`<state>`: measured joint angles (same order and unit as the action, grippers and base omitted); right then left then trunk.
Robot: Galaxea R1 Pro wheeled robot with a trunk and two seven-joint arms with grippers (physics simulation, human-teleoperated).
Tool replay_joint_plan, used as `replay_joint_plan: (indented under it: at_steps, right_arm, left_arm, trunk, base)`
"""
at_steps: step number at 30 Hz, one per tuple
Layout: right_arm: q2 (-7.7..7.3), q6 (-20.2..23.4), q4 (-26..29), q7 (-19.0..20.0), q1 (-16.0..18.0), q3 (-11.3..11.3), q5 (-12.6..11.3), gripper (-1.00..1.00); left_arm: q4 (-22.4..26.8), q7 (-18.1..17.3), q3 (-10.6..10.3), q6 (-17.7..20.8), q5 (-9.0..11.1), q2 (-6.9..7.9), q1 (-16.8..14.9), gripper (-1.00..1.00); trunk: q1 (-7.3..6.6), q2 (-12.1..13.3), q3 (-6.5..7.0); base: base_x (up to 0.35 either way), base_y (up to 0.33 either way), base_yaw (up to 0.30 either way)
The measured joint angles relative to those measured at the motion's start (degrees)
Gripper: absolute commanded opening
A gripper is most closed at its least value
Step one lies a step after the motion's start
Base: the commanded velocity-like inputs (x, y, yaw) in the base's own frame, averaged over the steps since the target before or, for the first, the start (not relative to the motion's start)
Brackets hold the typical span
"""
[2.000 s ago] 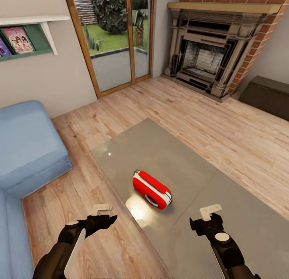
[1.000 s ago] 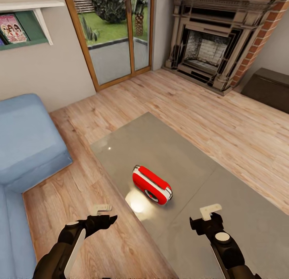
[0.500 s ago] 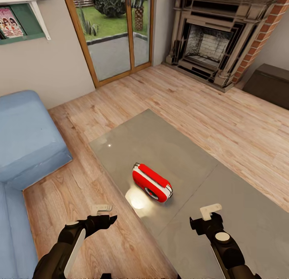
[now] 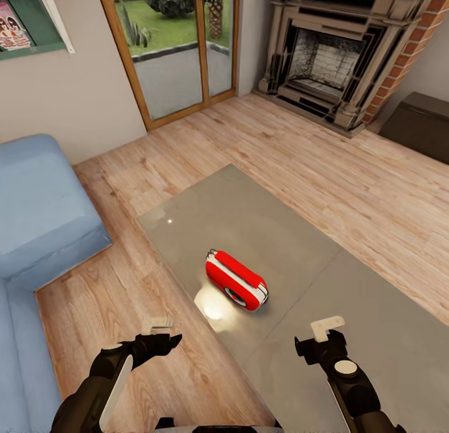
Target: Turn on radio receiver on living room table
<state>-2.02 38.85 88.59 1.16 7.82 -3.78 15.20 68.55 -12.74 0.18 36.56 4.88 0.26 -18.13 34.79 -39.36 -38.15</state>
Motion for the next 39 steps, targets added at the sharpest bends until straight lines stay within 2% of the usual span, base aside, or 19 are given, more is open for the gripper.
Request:
replay_joint_plan:
  at_steps: [18,23,26,29,31,34,36,39]
  right_arm:
    - [-0.09,0.09,0.81,0.02,0.00,0.13,0.07,1.00]
    - [-0.06,1.20,1.24,0.23,0.26,0.05,2.77,1.00]
    - [0.45,3.28,1.28,0.35,2.42,-0.16,4.40,1.00]
    - [1.28,6.86,1.26,0.53,5.56,-2.02,5.10,1.00]
    - [1.79,10.44,1.20,0.67,8.39,-4.71,5.37,1.00]
    - [2.17,12.61,1.17,0.74,10.82,-6.62,5.53,1.00]
    - [3.02,13.38,1.16,0.76,12.53,-7.29,5.57,1.00]
    - [5.07,14.30,1.11,0.75,14.55,-7.82,5.64,1.00]
  left_arm:
    - [0.00,0.00,0.00,0.00,0.01,0.00,0.00,1.00]
    - [0.00,0.00,0.00,-0.06,0.04,-0.06,-0.01,1.00]
    - [0.00,0.00,0.00,-0.03,0.09,-0.02,-0.03,1.00]
    - [0.00,0.00,0.00,-0.03,0.11,-0.01,-0.01,1.00]
    - [-0.01,0.00,0.00,-0.07,0.12,-0.05,0.01,1.00]
    - [0.00,0.00,0.00,-0.05,0.12,-0.05,0.01,1.00]
    - [0.00,-0.02,0.00,-0.03,0.12,-0.03,0.00,1.00]
    - [0.00,-0.01,0.00,-0.01,0.13,-0.02,0.00,1.00]
  trunk:
    - [0.00,0.00,-0.44]
    - [0.00,0.00,-0.44]
    - [0.00,0.00,-0.44]
    - [0.00,0.00,-0.44]
    - [0.00,0.00,-0.44]
    - [0.00,0.00,-0.44]
    - [0.00,0.00,-0.44]
    - [0.00,0.00,-0.44]
  base:
    - [0.000,0.000,0.000]
    - [0.000,0.000,0.000]
    - [0.000,0.000,0.000]
    - [0.000,0.000,0.000]
    - [0.000,0.000,0.000]
    - [0.000,0.000,0.000]
    - [0.000,0.000,0.000]
    - [0.000,0.000,0.000]
